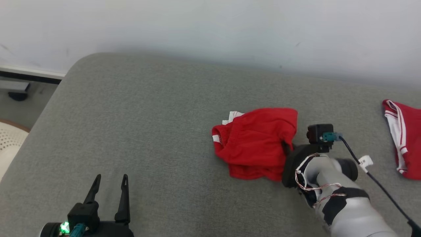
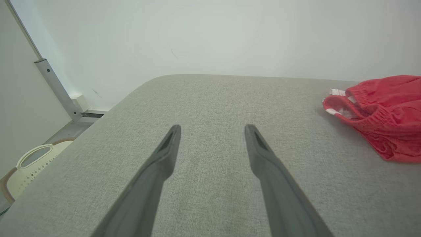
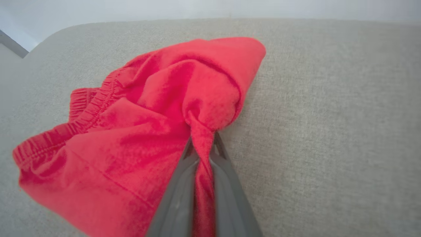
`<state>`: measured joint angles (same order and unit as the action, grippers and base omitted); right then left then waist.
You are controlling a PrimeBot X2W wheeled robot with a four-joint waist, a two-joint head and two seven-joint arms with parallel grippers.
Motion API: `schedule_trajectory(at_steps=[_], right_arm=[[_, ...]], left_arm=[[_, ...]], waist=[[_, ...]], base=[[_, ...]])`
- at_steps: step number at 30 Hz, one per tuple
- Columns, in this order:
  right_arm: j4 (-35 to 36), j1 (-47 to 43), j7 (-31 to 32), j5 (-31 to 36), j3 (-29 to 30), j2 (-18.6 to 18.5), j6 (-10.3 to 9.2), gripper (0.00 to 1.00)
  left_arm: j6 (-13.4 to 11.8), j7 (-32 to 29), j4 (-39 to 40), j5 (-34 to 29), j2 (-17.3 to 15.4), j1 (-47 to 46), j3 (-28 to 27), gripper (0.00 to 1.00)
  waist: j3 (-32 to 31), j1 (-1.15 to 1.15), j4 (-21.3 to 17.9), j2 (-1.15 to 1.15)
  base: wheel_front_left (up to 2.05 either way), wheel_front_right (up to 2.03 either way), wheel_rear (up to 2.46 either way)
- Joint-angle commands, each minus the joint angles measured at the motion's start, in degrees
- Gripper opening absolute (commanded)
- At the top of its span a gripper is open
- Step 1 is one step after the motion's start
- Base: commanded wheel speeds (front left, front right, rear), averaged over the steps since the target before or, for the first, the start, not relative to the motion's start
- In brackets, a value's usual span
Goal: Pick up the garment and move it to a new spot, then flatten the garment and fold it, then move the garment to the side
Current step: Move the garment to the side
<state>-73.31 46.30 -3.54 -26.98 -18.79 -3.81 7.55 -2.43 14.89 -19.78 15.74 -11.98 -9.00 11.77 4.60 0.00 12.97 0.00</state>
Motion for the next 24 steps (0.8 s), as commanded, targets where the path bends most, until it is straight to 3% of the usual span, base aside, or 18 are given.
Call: schedule_trajectory(at_steps=[1, 10, 16, 24], right_arm=[[0.40, 0.60, -0.54, 1.02, -1.17, -1.36, -0.15, 0.00], [7.70, 6.71, 0.58, 5.79, -16.78, -13.17, -0.15, 0.00], [11.63, 11.53, 4.63, 3.43, -25.48, -22.71, -0.15, 0.00], [12.77, 16.48, 9.52, -1.30, -31.33, -32.51, -0.15, 0.00]], left_arm=[[0.28, 0.34, 0.37, -0.10, 0.01, 0.06, -0.35, 1.00], [0.30, 0.29, 3.30, -0.26, -0.25, 1.38, -2.53, 1.00], [0.81, 0.26, 4.59, -0.96, -1.35, -0.59, -3.11, 1.00], [1.10, -0.49, 6.69, -1.33, -3.50, -2.34, -3.35, 1.00]], waist=[[-0.08, 0.00, -1.73, 0.00], [2.87, 0.00, -8.63, 0.00], [6.16, 0.00, -11.93, 0.00], [9.83, 0.00, -13.69, 0.00]], base=[[0.00, 0.00, 0.00], [0.00, 0.00, 0.00], [0.00, 0.00, 0.00], [0.00, 0.00, 0.00]])
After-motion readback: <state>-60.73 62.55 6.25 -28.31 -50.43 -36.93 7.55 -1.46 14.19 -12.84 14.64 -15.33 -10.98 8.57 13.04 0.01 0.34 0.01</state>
